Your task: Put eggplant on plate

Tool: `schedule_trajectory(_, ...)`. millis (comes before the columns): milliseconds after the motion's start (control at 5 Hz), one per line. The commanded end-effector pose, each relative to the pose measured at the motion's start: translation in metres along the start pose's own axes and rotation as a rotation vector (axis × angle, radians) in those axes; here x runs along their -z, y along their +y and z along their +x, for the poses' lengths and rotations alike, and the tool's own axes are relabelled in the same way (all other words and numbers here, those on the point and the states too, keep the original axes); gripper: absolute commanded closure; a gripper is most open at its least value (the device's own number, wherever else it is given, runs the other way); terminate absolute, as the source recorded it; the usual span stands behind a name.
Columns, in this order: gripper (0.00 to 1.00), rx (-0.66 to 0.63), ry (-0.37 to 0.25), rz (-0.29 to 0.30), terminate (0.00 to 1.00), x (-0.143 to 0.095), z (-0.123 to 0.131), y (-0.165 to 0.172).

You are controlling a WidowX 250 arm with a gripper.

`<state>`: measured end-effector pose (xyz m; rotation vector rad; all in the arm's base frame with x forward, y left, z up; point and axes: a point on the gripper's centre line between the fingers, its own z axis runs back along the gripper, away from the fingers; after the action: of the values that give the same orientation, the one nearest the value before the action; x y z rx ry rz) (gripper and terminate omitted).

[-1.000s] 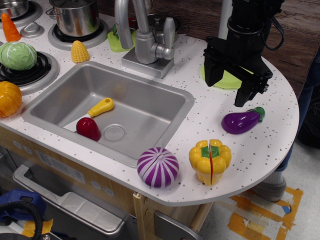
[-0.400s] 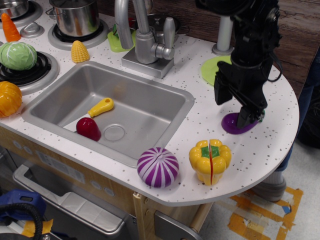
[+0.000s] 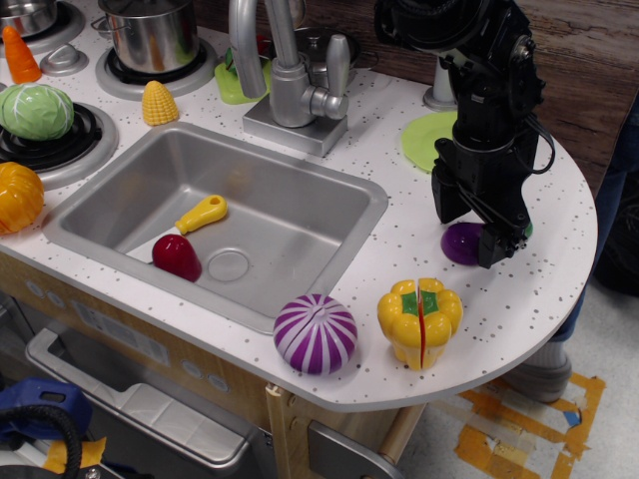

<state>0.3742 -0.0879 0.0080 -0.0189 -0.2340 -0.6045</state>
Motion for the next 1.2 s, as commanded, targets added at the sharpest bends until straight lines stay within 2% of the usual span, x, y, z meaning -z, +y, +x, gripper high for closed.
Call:
schedule_trajectory(0,0.0,-0.01,-0.054,-0.017,0.0,-0.006,0.002,0.007)
schedule_trajectory(200,0.0,-0.033,-0.067,-0.032,0.0,-0.001,0.0,0.006)
schedule_trajectory(400,1.0,-0.034,-0.074,-0.04,0.0,0.0,-0.001,0.007)
schedule_trajectory(600,1.0,-0.043,-0.075,-0.041,0.0,0.001,0.001,0.006)
schedule_trajectory(800,1.0,-0.037,-0.065,-0.035,0.0,-0.017,0.004,0.012)
schedule_trajectory(1000,1.0,-0.037,-0.047,0.071,0.0,-0.04,0.012,0.011)
